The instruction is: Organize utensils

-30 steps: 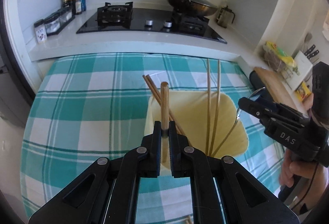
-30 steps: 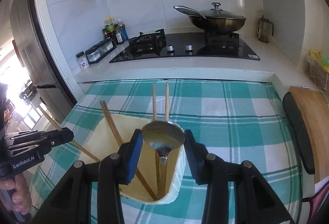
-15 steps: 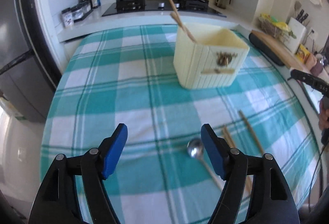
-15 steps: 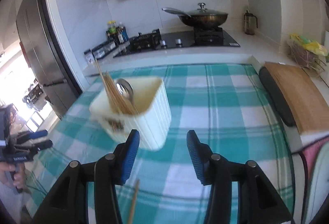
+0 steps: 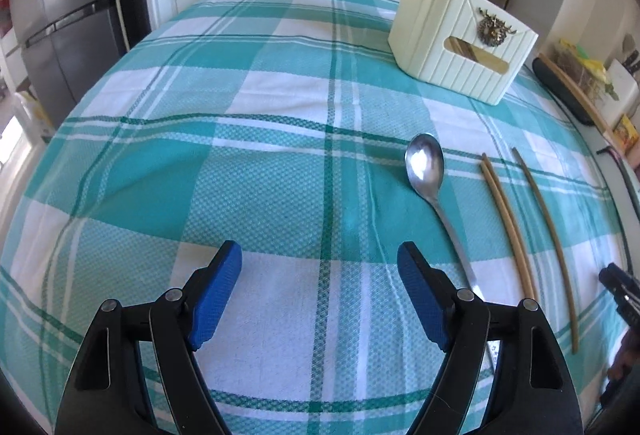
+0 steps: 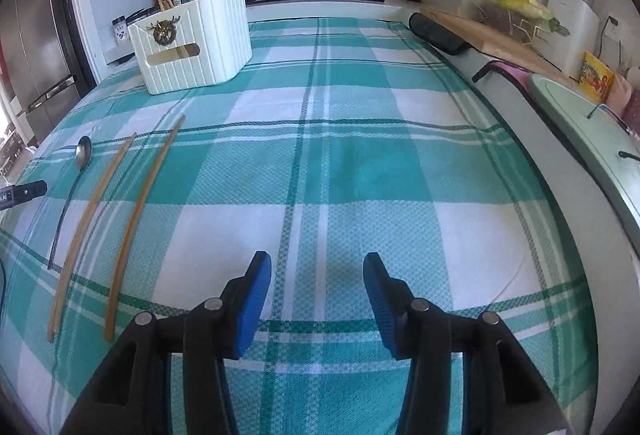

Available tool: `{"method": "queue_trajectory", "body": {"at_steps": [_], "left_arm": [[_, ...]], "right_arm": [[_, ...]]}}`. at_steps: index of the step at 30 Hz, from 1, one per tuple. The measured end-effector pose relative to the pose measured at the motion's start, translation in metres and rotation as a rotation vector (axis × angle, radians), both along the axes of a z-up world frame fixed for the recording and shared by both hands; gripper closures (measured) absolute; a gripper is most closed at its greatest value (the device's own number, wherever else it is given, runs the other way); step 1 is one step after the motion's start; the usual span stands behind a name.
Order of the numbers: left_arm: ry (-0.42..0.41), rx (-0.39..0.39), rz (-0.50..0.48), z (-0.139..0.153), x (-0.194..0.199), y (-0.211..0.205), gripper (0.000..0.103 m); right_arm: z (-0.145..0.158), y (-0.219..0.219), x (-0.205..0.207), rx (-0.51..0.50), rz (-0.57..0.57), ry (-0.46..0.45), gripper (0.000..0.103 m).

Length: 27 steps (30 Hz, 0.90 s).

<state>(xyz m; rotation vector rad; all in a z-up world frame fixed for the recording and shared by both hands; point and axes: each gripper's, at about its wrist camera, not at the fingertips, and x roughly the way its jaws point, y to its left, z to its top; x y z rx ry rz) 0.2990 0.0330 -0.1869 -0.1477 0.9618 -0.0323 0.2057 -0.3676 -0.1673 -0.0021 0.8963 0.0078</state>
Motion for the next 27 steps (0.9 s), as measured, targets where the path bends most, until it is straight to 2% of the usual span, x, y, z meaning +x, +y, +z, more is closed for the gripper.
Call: {"method": "queue_trajectory", "body": {"at_steps": [5, 11, 23, 27], "left_arm": [[-0.032, 0.047, -0.005, -0.004, -0.004, -0.006, 0.013], [-0.021, 0.114, -0.02, -0.007, -0.001, -0.015, 0.009], [-0.011, 0.115, -0.029, -0.008, 0.0, -0.016, 0.006], [-0.047, 0.058, -0.002, 0.003, -0.006, -0.013, 0.006]], "right_arm": [[-0.006, -0.001, 0.0, 0.002, -0.013, 0.006, 0.052], [-0.008, 0.003, -0.001, -0.021, -0.007, 0.007, 0.049], [-0.008, 0.003, 0.0, -0.02, -0.008, 0.006, 0.049], [-0.008, 0.003, 0.0, -0.018, -0.008, 0.006, 0.049]]}}
